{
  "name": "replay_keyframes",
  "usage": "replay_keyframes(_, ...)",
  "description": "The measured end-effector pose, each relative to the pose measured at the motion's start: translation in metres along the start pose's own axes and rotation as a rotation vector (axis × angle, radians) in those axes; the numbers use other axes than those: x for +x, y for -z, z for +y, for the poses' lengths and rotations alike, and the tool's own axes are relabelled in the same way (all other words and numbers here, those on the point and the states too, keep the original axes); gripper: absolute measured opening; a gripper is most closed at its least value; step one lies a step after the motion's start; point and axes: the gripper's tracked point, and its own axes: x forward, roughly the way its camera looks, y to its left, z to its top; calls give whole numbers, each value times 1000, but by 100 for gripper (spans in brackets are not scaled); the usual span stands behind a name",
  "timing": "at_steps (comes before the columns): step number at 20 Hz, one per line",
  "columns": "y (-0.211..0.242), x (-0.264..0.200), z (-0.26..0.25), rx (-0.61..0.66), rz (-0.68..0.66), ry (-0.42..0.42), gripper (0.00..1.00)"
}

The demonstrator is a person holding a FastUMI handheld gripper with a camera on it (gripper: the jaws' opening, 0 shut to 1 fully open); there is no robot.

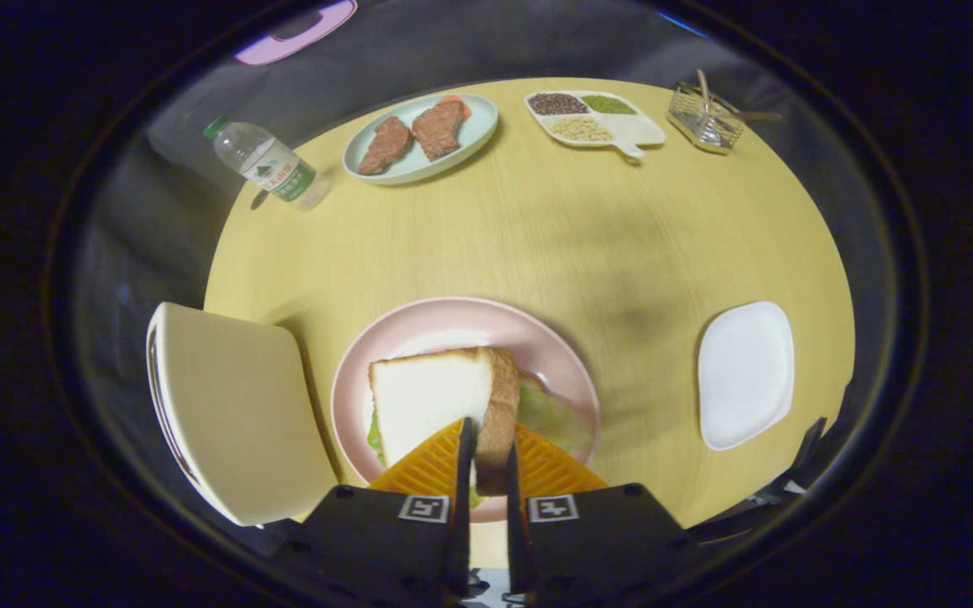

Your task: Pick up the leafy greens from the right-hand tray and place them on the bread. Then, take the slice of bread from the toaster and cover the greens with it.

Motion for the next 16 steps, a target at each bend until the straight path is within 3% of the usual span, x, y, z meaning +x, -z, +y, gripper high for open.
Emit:
replay_keyframes(6, 5, 3, -16, 0, 35, 59, 56)
replay_keyframes(9, 19, 0, -35, -74, 83, 123, 74)
replay_keyframes(13, 17, -14, -37, -108, 48, 134, 97)
replay_keyframes(16, 12, -34, -39, -169, 8, 177, 97)
